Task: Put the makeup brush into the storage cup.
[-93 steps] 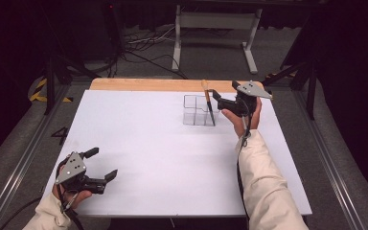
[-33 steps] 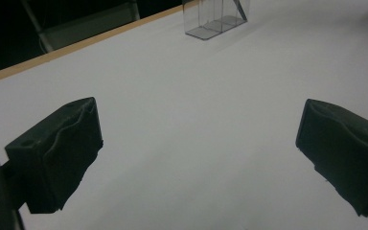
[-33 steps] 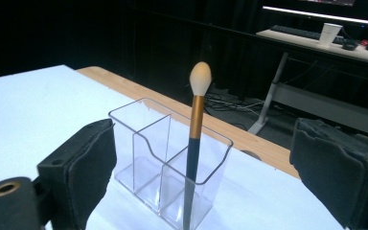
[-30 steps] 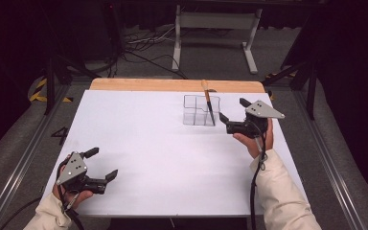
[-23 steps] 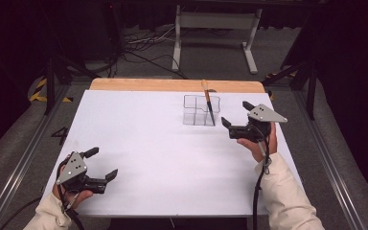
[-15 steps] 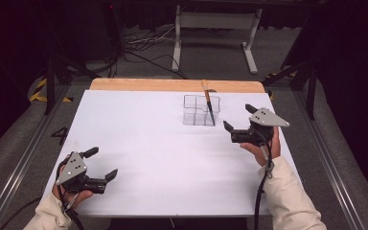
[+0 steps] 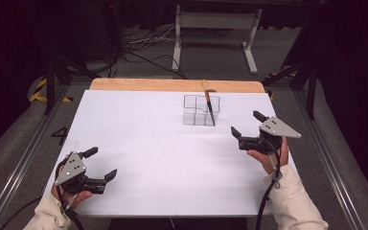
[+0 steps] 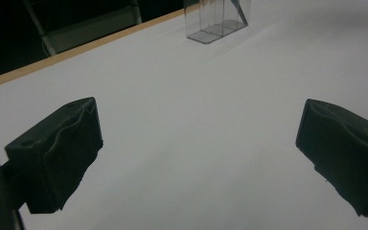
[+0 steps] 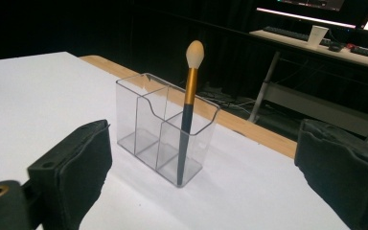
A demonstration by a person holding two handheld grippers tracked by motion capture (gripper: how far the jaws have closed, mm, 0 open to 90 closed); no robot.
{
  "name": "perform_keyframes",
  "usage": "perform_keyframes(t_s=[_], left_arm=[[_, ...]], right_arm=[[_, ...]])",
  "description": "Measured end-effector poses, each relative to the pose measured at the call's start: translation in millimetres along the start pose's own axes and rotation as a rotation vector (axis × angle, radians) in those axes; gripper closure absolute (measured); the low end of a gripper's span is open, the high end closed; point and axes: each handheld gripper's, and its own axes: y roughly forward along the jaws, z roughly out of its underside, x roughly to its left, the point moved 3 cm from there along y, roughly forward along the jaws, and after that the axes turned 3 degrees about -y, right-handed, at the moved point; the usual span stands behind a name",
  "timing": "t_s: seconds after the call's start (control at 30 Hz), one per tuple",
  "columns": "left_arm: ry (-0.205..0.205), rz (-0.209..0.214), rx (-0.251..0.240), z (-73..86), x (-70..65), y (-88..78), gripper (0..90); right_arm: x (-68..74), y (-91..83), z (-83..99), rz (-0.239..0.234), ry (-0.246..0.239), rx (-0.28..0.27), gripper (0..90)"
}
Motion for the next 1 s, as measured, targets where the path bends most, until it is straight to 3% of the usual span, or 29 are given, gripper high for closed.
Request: perform_keyframes(t_s=[0.37,1.0], left_arm=[[0.005,0.002,0.001,-0.3,-0.6,0.0,2.7],[0.009,0.016,0.016,1.1,-1.8,2.4,2.5]], right_arm=[[3.4,-18.5,16.4,0.019,-0.034,0.009,6.5],[5.6,-43.1,47.5,0.026,-0.032,0.043,6.3]])
